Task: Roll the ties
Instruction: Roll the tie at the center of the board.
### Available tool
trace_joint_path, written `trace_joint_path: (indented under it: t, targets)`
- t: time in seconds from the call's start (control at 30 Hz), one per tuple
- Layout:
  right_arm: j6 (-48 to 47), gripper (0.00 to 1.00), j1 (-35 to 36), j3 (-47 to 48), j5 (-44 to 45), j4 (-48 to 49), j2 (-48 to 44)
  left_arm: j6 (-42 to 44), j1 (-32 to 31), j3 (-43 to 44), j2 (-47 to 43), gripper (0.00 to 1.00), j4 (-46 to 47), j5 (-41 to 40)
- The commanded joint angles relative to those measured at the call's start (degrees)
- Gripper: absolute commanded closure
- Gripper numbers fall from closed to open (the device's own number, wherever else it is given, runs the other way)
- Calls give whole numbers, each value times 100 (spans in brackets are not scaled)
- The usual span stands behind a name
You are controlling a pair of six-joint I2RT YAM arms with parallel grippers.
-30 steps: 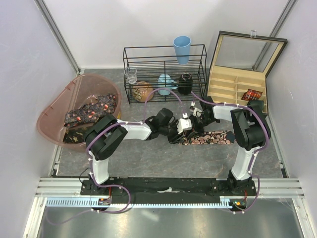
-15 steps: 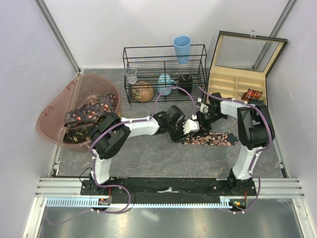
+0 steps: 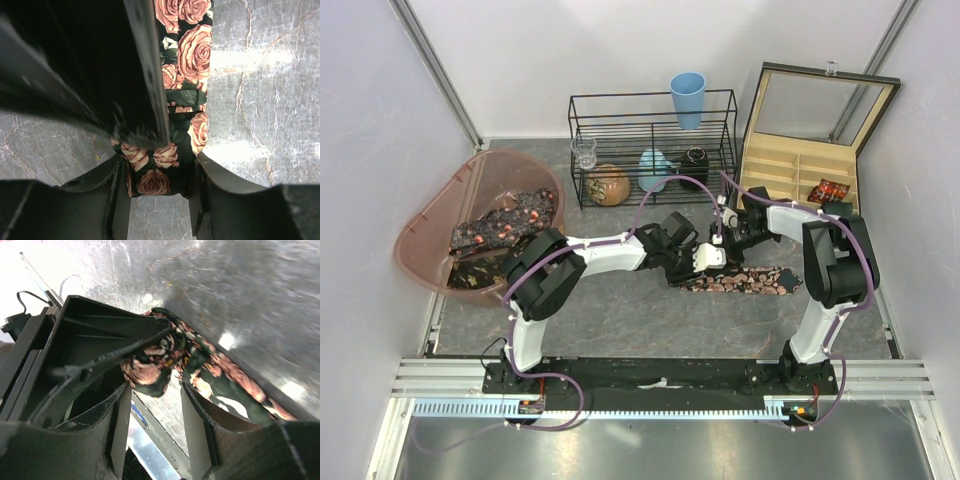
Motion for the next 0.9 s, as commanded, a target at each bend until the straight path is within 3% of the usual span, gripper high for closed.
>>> trace_joint_path:
  t: [0.0,0.07,0.13,0.17,0.2,0.27,0.47,0.7,0.87]
  targets:
    - [173,51,207,-91,-137,468,-12,333,-141,-196,552,79,-908,-405]
    - [217,53,269,-100,-59,547,6,341,-149,-169,552,79,-935,-413]
    - [235,66,322,-136,82,609,-2,350,-149,-152,569,78,-935,-396]
    - [226,73,314,-144,170,609,-2,342,-141,-152,569,78,-926,-387]
    - [217,89,313,-162,257,609,15,341,-149,-152,560,77,-926,-361]
    - [156,100,322,-179,565,530,41,341,-149,-160,534,75,-926,-282]
    - [173,100,322,-267,1356,460,68,123,-18,-257,227,47,-619,236]
    - [191,100,314,-276,2182,380,50,-572,299,-625,-511,36,716,1150]
    - [173,100,322,-180,2560,266,129,-932,308,-1004,-863,31,1973,1354]
